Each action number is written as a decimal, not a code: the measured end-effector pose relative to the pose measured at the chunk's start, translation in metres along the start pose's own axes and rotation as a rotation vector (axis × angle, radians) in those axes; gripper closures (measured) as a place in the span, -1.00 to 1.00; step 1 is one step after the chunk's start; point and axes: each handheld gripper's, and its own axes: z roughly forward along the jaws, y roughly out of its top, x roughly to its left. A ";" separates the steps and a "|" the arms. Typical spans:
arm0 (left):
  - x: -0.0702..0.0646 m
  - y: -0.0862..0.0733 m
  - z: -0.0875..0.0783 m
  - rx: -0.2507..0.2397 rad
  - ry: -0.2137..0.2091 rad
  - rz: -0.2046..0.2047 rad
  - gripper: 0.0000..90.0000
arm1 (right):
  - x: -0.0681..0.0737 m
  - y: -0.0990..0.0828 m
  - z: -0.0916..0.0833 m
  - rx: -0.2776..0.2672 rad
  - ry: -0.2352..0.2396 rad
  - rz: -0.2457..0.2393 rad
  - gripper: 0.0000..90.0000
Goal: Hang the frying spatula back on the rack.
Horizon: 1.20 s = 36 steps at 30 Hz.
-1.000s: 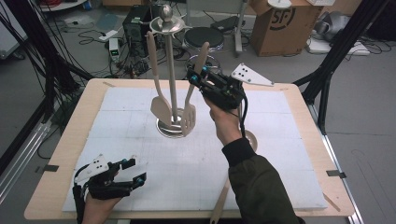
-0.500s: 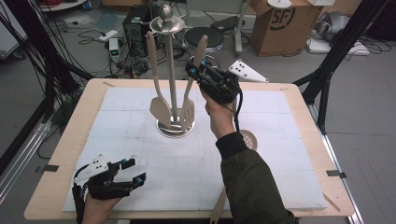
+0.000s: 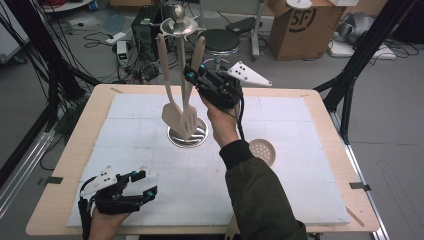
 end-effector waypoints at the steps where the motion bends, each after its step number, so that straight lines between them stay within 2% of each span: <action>1: 0.000 0.000 -0.001 0.000 0.001 0.004 -0.43 | 0.001 0.000 0.001 0.001 0.001 -0.002 0.58; 18: 0.000 0.000 -0.001 -0.001 0.001 0.007 -0.43 | 0.005 -0.005 0.014 0.036 -0.007 -0.002 0.58; 36: -0.001 0.001 -0.001 -0.002 -0.001 0.012 -0.43 | 0.007 -0.005 0.022 0.069 -0.057 -0.014 0.58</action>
